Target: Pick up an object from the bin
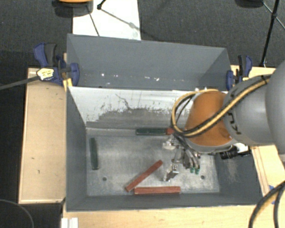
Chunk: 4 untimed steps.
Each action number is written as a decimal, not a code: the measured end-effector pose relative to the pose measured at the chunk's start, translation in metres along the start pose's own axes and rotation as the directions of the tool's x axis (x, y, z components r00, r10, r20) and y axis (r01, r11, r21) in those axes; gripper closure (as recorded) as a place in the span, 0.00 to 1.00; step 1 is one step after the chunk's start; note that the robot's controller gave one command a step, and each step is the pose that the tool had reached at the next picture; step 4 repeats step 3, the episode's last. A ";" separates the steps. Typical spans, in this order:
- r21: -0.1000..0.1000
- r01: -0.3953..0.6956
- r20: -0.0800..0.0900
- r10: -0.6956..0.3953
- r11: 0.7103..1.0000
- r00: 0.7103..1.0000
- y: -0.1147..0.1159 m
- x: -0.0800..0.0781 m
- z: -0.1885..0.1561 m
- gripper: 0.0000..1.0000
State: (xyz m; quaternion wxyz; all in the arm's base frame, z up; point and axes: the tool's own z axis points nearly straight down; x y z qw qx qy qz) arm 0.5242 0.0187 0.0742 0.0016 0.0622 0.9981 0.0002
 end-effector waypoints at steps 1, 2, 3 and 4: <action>-0.004 0.022 0.006 -0.022 1.000 1.000 0.063 0.047 0.000 1.00; -0.004 0.023 0.006 -0.023 1.000 1.000 0.063 0.047 0.000 1.00; 0.000 0.089 -0.001 -0.089 0.996 0.996 0.089 0.039 -0.146 1.00; 0.000 0.089 -0.001 -0.089 0.996 0.996 0.089 0.039 -0.146 1.00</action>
Offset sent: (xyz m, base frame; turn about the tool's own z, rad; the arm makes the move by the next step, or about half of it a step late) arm 0.0000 0.0000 0.0000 0.0000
